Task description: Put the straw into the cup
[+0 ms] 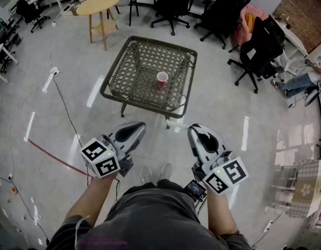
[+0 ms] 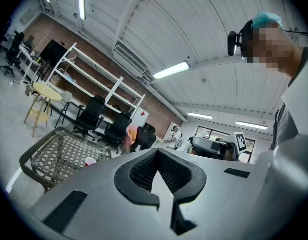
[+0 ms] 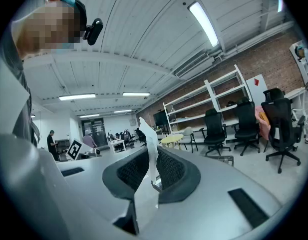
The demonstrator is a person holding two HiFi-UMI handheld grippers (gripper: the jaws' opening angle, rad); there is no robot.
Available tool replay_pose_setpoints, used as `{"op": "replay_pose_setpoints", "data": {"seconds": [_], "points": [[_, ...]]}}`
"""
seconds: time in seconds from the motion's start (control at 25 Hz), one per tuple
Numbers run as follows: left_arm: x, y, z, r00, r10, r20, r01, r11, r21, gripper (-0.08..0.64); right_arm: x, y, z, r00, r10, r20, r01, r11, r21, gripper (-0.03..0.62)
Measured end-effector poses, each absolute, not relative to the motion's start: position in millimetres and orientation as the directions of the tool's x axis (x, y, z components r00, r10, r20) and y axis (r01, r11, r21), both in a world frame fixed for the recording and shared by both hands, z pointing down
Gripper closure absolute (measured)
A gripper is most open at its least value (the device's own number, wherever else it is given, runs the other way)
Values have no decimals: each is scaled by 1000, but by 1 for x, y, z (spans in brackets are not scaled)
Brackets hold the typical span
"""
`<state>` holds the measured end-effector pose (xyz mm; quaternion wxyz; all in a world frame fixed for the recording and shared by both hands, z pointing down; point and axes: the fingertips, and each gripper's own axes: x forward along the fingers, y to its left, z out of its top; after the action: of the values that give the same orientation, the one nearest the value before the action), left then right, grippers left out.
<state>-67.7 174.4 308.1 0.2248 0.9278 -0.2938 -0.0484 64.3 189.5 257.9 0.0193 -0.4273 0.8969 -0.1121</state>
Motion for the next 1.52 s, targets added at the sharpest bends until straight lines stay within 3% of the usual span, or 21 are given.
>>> {"op": "replay_pose_setpoints", "data": {"seconds": [1.52], "points": [[-98, 176, 305, 814, -579, 47, -543, -731, 413, 551, 47, 186, 260, -612, -790, 27, -767, 586, -261, 543]]}}
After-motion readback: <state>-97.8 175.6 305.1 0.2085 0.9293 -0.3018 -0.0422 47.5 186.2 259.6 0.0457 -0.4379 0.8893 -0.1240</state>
